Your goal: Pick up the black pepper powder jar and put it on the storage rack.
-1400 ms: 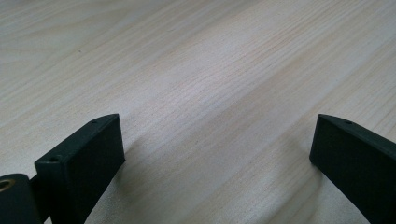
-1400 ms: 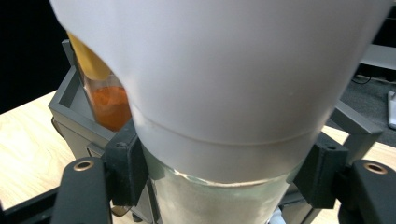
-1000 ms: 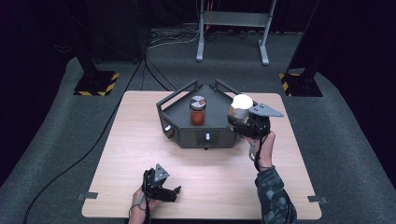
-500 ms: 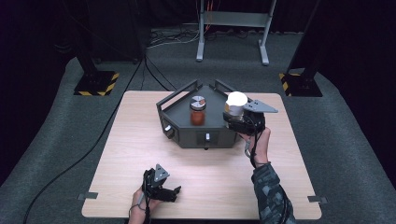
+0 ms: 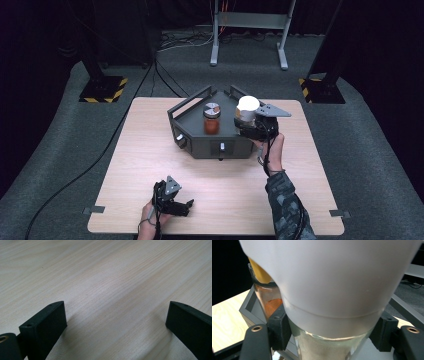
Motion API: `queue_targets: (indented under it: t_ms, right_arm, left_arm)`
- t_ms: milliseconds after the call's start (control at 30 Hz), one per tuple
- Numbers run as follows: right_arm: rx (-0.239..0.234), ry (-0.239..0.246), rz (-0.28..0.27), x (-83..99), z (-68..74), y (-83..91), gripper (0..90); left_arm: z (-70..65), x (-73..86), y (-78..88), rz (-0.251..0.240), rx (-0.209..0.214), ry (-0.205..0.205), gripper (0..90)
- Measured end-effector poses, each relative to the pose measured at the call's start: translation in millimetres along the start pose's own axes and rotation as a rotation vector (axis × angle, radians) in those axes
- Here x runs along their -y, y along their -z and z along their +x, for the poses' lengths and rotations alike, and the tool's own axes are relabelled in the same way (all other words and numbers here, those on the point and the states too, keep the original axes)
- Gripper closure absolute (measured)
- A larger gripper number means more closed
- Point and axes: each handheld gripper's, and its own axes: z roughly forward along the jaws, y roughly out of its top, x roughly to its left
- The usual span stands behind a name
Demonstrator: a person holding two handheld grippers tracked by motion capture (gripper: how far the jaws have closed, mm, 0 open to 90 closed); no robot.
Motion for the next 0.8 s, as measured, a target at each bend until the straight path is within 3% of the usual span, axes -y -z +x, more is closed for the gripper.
queue_targets:
  t_ms: [800]
  right_arm:
    - [-0.035, -0.017, 0.013, -3.8, -1.8, -26.4, 29.5]
  left_arm:
    - [0.2, -0.1, 0.0, 0.0, 0.0, -0.001, 3.1]
